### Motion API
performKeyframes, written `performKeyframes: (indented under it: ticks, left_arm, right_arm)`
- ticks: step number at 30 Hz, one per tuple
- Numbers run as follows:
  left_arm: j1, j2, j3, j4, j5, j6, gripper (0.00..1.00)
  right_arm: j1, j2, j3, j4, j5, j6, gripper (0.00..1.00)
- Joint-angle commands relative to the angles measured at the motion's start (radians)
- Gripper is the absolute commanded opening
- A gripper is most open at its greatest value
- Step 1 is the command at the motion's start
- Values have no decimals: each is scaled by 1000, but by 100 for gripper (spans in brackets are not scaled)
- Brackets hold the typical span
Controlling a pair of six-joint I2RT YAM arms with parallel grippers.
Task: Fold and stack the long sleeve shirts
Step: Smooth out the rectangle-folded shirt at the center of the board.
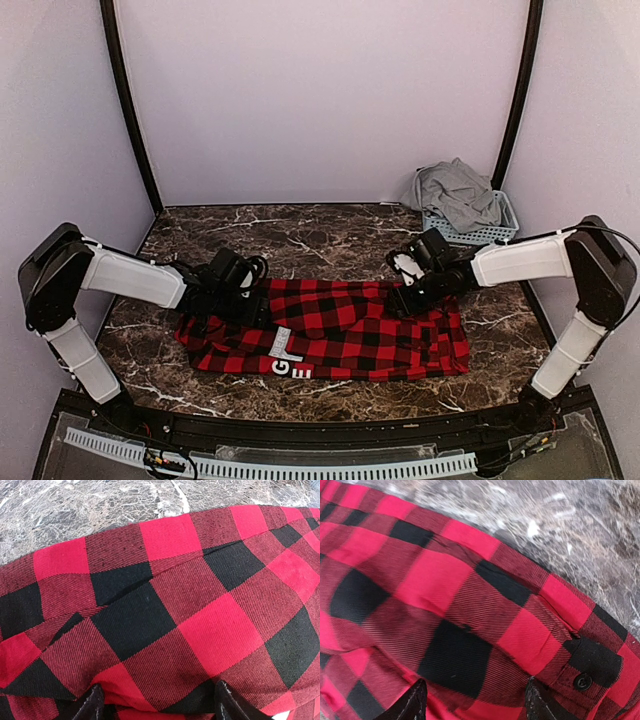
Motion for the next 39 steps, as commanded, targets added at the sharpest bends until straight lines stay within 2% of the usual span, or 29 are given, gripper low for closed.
performKeyframes:
  ticks: [1, 7, 13, 18, 24, 29, 39]
  left_arm:
    - [2, -20, -11, -42, -36, 10, 74]
    - [2, -40, -20, -36, -82, 25, 75]
    - [1, -36, -9, -49, -128, 55, 76]
    - [1, -69, 3, -51, -112, 55, 76]
    - [-2, -157, -14, 61, 63, 23, 76]
    - [-27, -168, -22, 227, 237, -21, 75]
    - [-188, 26, 84, 285, 289, -15, 67]
  right_arm:
    - [7, 66, 27, -16, 165, -1, 63]
    - [8, 46, 7, -47, 316, -3, 65]
    - [9, 2, 20, -115, 332, -18, 69]
    - [17, -52, 36, -121, 193, -20, 72]
    - [19, -115, 50, -38, 12, 1, 70]
    - [18, -33, 88, 47, -37, 46, 65]
    - [13, 191, 191, 48, 31, 120, 58]
